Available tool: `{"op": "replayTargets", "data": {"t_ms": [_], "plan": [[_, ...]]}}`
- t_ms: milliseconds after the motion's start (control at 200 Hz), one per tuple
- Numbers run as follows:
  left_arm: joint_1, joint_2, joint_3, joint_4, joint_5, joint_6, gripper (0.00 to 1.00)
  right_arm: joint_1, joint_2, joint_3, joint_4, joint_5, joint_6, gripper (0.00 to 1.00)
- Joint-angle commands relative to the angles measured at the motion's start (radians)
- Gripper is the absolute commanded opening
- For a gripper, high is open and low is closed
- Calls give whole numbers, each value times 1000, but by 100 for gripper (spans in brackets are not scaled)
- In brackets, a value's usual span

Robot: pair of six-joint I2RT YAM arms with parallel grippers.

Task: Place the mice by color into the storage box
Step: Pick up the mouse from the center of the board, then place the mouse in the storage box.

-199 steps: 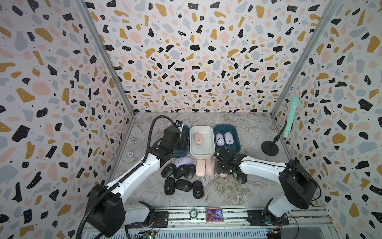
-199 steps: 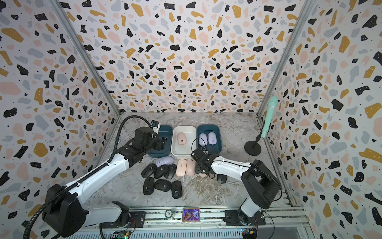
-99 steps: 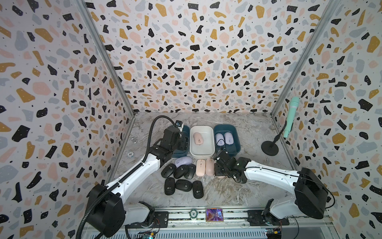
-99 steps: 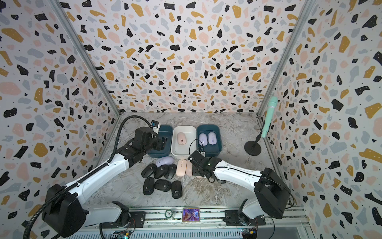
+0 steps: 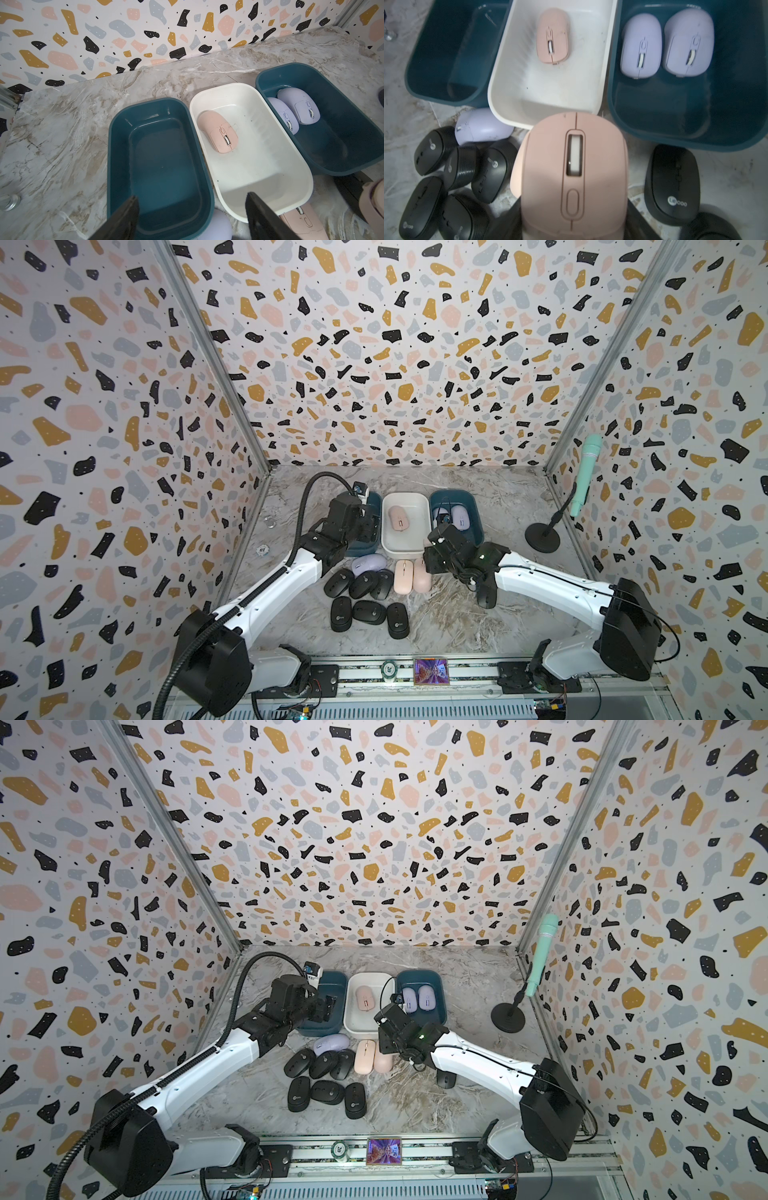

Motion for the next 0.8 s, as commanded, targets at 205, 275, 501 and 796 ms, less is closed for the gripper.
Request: {"op": "replayTargets", "data": {"t_ms": [205,275,501,796], "plan": [[5,-10,5,19,-27,14,79,-143,189,226,140,-74,-217,59],[5,-9,5,22,-33,14,80,-161,242,281,162,-91,-231,59],[8,1,6,25,-42,15,79,-182,422,448,183,-155,-272,58],[12,5,8,22,-49,19,80,-192,573,580,152,-188,-301,58]]}}
